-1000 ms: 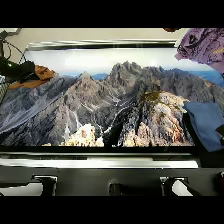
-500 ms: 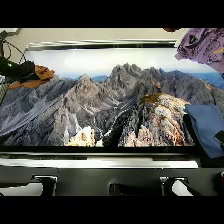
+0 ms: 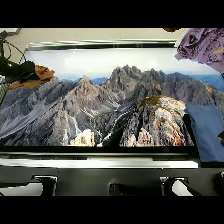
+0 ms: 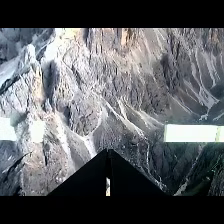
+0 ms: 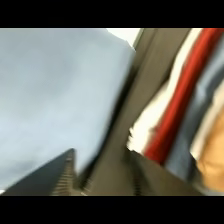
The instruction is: Fold the clothes and pants, and hang the long-sleeved shirts on hangers.
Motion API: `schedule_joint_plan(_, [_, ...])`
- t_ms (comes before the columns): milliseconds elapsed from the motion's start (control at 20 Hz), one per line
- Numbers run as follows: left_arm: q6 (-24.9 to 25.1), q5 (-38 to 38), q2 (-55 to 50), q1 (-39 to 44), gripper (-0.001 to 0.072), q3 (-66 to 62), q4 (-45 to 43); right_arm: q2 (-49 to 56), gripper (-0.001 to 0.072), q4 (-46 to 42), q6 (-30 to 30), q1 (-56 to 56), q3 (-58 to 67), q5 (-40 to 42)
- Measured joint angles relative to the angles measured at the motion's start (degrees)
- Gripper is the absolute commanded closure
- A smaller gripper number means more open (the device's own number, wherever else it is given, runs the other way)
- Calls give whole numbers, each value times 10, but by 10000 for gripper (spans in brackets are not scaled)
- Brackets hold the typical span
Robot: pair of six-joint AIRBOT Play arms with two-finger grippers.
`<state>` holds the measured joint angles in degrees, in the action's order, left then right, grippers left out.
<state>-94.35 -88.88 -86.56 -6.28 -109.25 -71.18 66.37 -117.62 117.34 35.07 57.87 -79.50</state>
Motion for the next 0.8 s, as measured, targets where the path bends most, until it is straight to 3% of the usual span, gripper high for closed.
schedule_joint_plan(100, [0, 0, -3, 0, 689, 0, 0, 0, 467, 67, -37, -9, 42, 45])
schedule_joint_plan(250, [0, 6, -6, 0, 690, 6, 0, 1, 681, 177, -100, -81, 97, 128])
schedule_joint_plan(500, [13, 42, 17, 5, 692, 77, -1, 30, 683, 280, -143, -313, 126, 217])
schedule_joint_plan(800, [51, 168, 144, 9, 689, 302, -4, 87, 683, 308, -153, -561, 131, 254])
